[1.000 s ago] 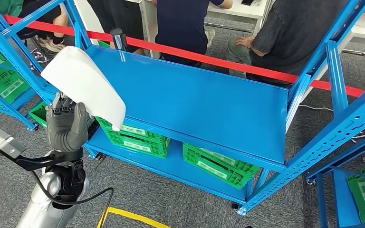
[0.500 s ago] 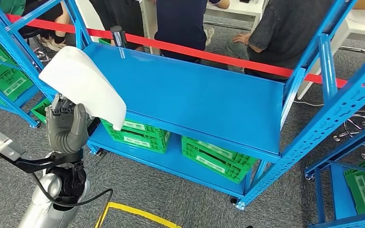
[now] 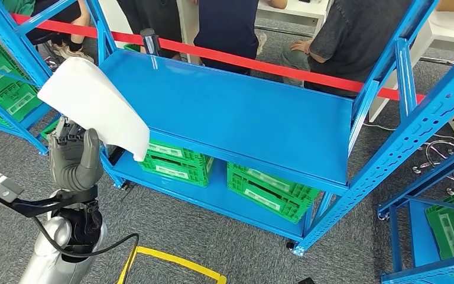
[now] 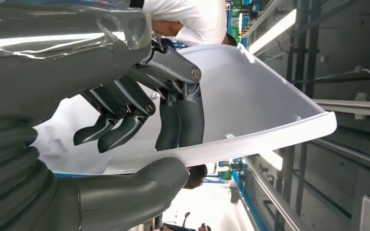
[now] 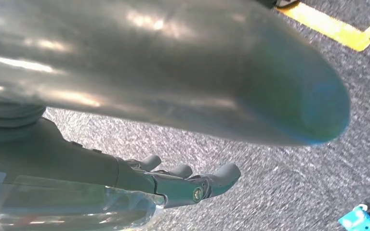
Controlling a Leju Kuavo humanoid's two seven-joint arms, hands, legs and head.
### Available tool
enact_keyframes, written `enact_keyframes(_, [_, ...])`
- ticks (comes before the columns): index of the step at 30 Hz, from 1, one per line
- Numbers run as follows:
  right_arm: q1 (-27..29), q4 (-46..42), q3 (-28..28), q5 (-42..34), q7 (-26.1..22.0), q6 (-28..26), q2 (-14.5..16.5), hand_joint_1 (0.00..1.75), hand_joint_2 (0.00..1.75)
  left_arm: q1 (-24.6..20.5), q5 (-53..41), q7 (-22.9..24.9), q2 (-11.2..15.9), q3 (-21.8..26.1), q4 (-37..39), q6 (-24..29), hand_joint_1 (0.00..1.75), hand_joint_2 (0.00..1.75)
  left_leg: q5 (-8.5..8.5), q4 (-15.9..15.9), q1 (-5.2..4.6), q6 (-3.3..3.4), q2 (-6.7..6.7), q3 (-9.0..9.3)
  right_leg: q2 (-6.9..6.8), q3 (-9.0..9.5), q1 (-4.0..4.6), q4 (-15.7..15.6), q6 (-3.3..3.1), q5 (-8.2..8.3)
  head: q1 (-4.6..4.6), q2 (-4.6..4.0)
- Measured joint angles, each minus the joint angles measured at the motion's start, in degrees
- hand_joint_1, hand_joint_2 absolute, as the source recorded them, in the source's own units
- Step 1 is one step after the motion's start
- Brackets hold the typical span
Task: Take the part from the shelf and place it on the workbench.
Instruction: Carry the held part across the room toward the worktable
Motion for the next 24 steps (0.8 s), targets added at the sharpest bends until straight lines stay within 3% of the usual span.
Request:
enact_keyframes(2, [-0.12,-0.05,0.09,0.03,0.01,0.02,-0.09,0.0,0.0,-0.06,0.0,-0.02,-0.1,0.05,-0.09,0.0,1.75,1.75,1.01,-0.77,0.24,0.52,0.23,-0.39,0.0,-2.19,-0.03,4.33,-0.29,-2.65,0.08,0.0])
enact_keyframes(4, [-0.19,-0.08,0.21,0.07,0.02,0.04,-0.18,0.0,0.0,-0.05,0.0,-0.04,-0.19,0.08,-0.13,-0.02,1.75,1.75,1.66,-0.76,0.12,0.69,0.29,-1.37,0.02,-5.55,-0.09,12.19,-0.48,-6.42,0.13,0.0])
enact_keyframes(5, [-0.19,-0.08,0.27,0.08,0.03,0.05,-0.22,0.0,0.0,0.01,0.0,-0.04,-0.23,0.09,-0.12,-0.04,1.75,1.75,1.96,-0.71,0.11,0.64,0.29,-1.85,0.01,-6.62,-0.15,15.16,-0.25,-7.56,0.13,0.0])
enact_keyframes(6, [-0.18,-0.08,0.33,0.08,0.05,0.07,-0.24,0.0,0.0,0.05,0.0,-0.04,-0.26,0.1,-0.11,-0.05,1.75,1.75,2.22,-0.62,0.11,0.55,0.28,-2.3,0.01,-6.61,-0.24,16.06,0.2,-7.84,0.14,0.0])
enact_keyframes(7, [-0.19,-0.08,0.37,0.09,0.08,0.08,-0.28,0.0,0.0,0.07,0.0,-0.04,-0.29,0.12,-0.11,-0.05,1.75,1.75,2.43,-0.46,0.14,0.42,0.28,-2.7,0.0,-5.41,-0.38,14.62,0.78,-7.33,0.15,0.0])
enact_keyframes(9, [-0.3,-0.11,0.4,0.1,0.09,0.09,-0.41,0.0,0.0,0.06,0.0,-0.04,-0.32,0.16,-0.11,-0.04,1.75,1.75,2.63,0.21,0.2,0.1,0.3,-3.44,-0.04,-0.58,-0.74,6.79,1.79,-5.18,0.15,0.0])
enact_keyframes(11, [-0.46,-0.15,0.44,0.11,0.13,0.09,-0.51,0.0,0.0,-0.02,0.0,-0.03,-0.34,0.22,-0.12,-0.05,1.75,1.75,2.7,1.09,0.01,-0.46,0.34,-4.2,0.06,2.57,-0.72,0.96,1.54,-3.79,0.12,0.0])
enact_keyframes(15, [-0.52,-0.19,0.62,0.25,0.18,0.1,-0.48,0.0,0.0,-0.1,0.0,-0.04,-0.36,0.32,-0.13,-0.05,1.75,1.75,2.9,1.71,0.23,-1.82,0.3,-4.92,0.17,2.59,-0.56,-0.04,-0.39,-2.79,0.07,0.0])
enact_keyframes(16, [-0.56,-0.19,0.69,0.26,0.18,0.11,-0.47,0.0,0.0,-0.12,0.0,-0.04,-0.36,0.34,-0.13,-0.05,1.75,1.75,1.94,2.71,0.36,-2.16,0.23,-5.35,0.16,2.53,-0.71,-0.12,-0.86,-2.47,0.03,0.0])
enact_keyframes(18, [-0.63,-0.19,0.8,0.26,0.18,0.11,-0.46,0.0,0.0,-0.17,0.0,-0.05,-0.34,0.38,-0.1,-0.06,1.75,1.75,-2.2,8.42,0.64,-2.86,0.09,-7.51,0.12,2.2,-0.84,-0.14,-1.5,-1.91,-0.04,0.0])
enact_keyframes(20, [-0.55,-0.19,0.87,0.26,0.18,0.11,-0.48,0.0,0.0,-0.16,0.0,-0.04,-0.34,0.37,0.05,-0.07,1.75,1.75,-6.2,16.08,0.85,-3.36,0.08,-10.16,0.11,1.56,-0.67,-0.09,-1.67,-1.43,-0.05,0.0])
enact_keyframes(21, [-0.49,-0.19,0.89,0.25,0.18,0.1,-0.48,0.0,0.0,-0.14,0.0,-0.04,-0.34,0.35,0.16,-0.07,1.75,1.75,-6.85,17.95,0.9,-3.4,0.08,-10.55,0.12,1.27,-0.59,-0.07,-1.65,-1.2,-0.07,0.0])
enact_keyframes(22, [-0.45,-0.19,0.9,0.21,0.18,0.1,-0.48,0.0,0.0,-0.14,0.0,-0.04,-0.34,0.34,0.26,-0.07,1.75,1.75,-6.39,17.42,0.91,-3.3,0.07,-9.72,0.15,1.04,-0.5,-0.06,-1.61,-0.99,-0.07,0.0])
enact_keyframes(24, [-0.44,-0.19,0.91,0.12,0.17,0.08,-0.43,0.0,0.0,-0.22,0.0,-0.05,-0.34,0.32,0.33,-0.07,1.75,1.75,-3.39,9.98,0.79,-2.55,-0.06,-4.87,0.27,0.83,-0.37,-0.08,-1.4,-0.66,-0.07,0.0])
